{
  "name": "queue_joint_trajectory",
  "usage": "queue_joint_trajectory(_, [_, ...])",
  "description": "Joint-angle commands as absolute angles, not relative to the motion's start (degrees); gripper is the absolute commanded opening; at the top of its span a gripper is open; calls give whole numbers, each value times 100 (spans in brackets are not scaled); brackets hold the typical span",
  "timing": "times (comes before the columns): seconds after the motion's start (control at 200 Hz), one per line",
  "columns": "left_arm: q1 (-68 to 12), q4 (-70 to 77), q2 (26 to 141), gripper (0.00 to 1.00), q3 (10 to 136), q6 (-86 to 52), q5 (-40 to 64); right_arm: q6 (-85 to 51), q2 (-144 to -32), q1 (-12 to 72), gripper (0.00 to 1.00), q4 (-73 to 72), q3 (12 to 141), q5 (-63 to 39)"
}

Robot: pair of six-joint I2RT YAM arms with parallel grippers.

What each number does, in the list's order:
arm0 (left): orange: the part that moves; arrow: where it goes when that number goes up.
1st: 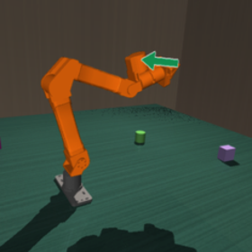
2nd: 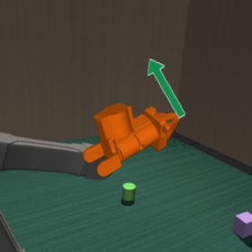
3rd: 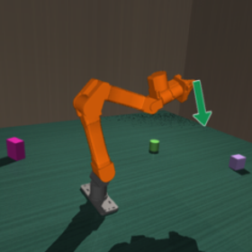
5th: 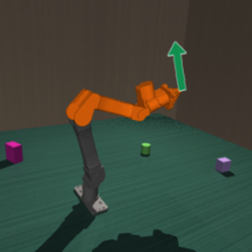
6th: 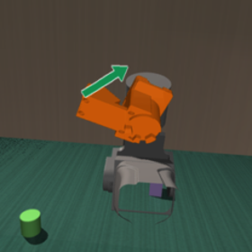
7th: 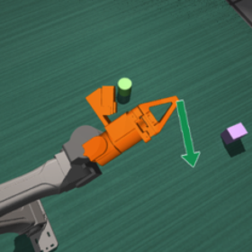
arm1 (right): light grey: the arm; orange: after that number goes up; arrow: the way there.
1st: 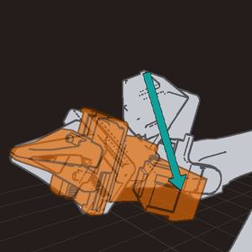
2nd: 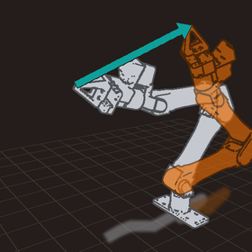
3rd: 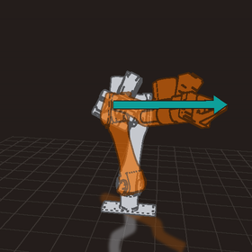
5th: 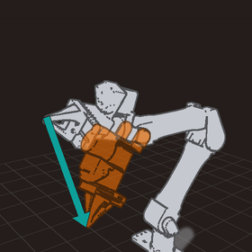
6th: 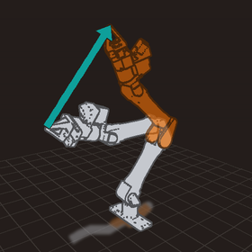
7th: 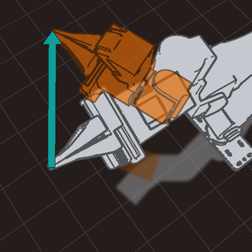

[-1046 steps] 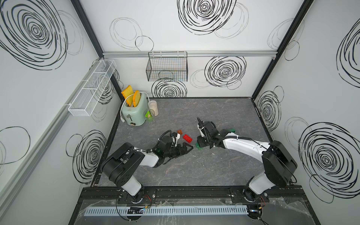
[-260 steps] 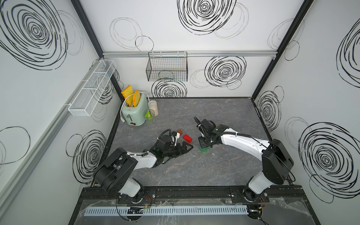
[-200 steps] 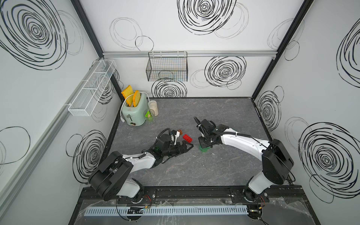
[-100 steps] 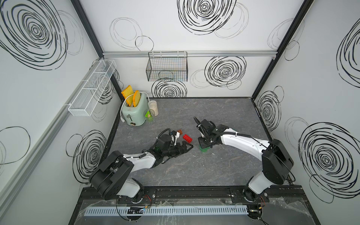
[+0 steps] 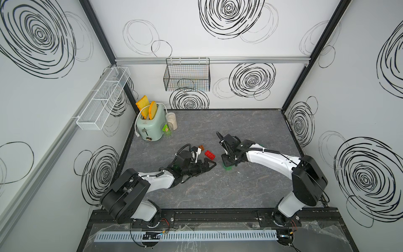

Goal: Assemble the letter f with lego
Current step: Assemble the lego brick with the lego brick.

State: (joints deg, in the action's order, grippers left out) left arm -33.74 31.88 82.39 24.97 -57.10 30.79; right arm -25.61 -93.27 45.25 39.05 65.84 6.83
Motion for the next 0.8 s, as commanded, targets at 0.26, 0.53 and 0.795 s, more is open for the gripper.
queue_joint_trajectory(0.26, [-3349, 3410, 8236, 98, 2522, -5761, 3076, -2628, -9210, 4557, 34, 4043, 6741, 791])
queue_joint_trajectory(0.53, [-3368, 3410, 8235, 98, 2531, -5735, 3054, -2627, -9028, 4374, 33, 4006, 6633, 535])
queue_joint_trajectory(0.795, [-3384, 3419, 8258, 98, 2532, -5748, 3091, -2584, -8941, 4195, 33, 3887, 6445, 220])
